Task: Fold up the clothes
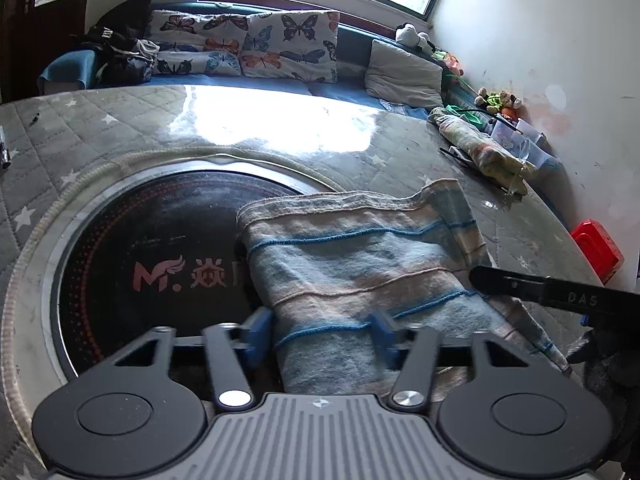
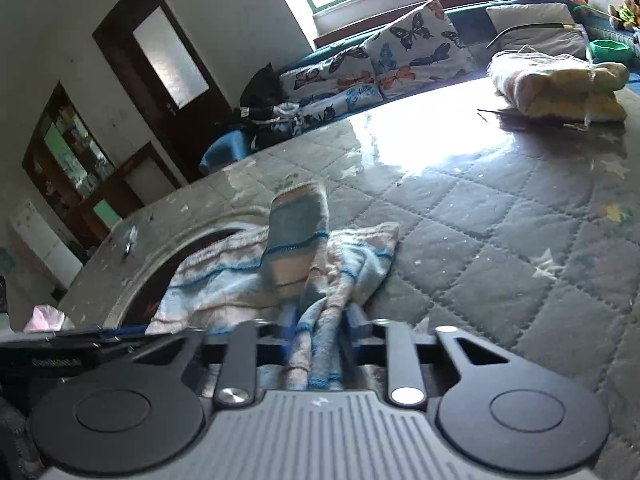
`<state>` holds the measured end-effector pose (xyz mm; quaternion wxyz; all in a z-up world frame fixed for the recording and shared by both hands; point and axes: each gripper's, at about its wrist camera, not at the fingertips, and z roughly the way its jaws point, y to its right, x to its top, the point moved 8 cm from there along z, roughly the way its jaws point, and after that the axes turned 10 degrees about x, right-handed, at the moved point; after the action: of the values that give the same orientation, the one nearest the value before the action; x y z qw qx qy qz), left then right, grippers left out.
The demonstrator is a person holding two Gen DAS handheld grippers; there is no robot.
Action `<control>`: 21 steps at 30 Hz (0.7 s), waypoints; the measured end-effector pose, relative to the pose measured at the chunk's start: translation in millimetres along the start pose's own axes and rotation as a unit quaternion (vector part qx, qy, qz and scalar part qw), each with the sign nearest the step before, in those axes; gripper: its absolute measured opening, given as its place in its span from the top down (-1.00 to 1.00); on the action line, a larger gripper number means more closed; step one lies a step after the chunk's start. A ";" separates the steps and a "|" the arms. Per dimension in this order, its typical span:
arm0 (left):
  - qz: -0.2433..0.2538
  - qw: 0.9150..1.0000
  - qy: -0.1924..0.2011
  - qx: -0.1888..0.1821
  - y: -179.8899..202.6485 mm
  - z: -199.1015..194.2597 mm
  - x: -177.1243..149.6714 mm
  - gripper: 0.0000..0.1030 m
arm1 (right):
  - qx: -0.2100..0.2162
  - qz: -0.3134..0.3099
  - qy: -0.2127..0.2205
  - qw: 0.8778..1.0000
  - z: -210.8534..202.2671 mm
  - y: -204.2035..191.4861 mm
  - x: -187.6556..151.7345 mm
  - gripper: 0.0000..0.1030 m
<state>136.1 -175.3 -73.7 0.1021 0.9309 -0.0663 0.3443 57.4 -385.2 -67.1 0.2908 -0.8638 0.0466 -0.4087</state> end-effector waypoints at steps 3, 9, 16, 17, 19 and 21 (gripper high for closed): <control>0.001 1.000 0.007 -0.008 1.9 -3.7 4.2 0.64 | 0.006 0.000 0.009 1.000 -6.6 -1.5 3.0 0.73; 0.018 0.999 0.035 -0.022 16.6 -19.3 20.9 0.83 | 0.001 -0.021 0.035 0.999 -25.5 -13.5 18.1 0.79; 0.048 0.996 0.055 -0.044 51.3 -22.9 43.1 0.83 | -0.033 -0.044 0.065 0.996 -54.7 -10.2 44.7 0.80; 0.050 0.996 0.054 -0.047 56.0 -20.5 45.5 0.83 | -0.040 -0.046 0.067 0.996 -57.6 -7.6 46.9 0.79; 0.056 0.996 0.052 -0.048 65.2 -13.4 49.2 0.83 | -0.051 -0.047 0.065 0.995 -60.4 -2.4 50.4 0.79; 0.068 0.995 0.048 -0.046 73.9 -3.5 49.6 0.82 | -0.068 -0.048 0.060 0.995 -59.5 5.5 53.4 0.79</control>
<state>157.0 -248.9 -28.0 0.1245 0.9011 -0.1402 0.3910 50.0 -434.4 -4.2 0.2080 -0.8568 0.0503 -0.4692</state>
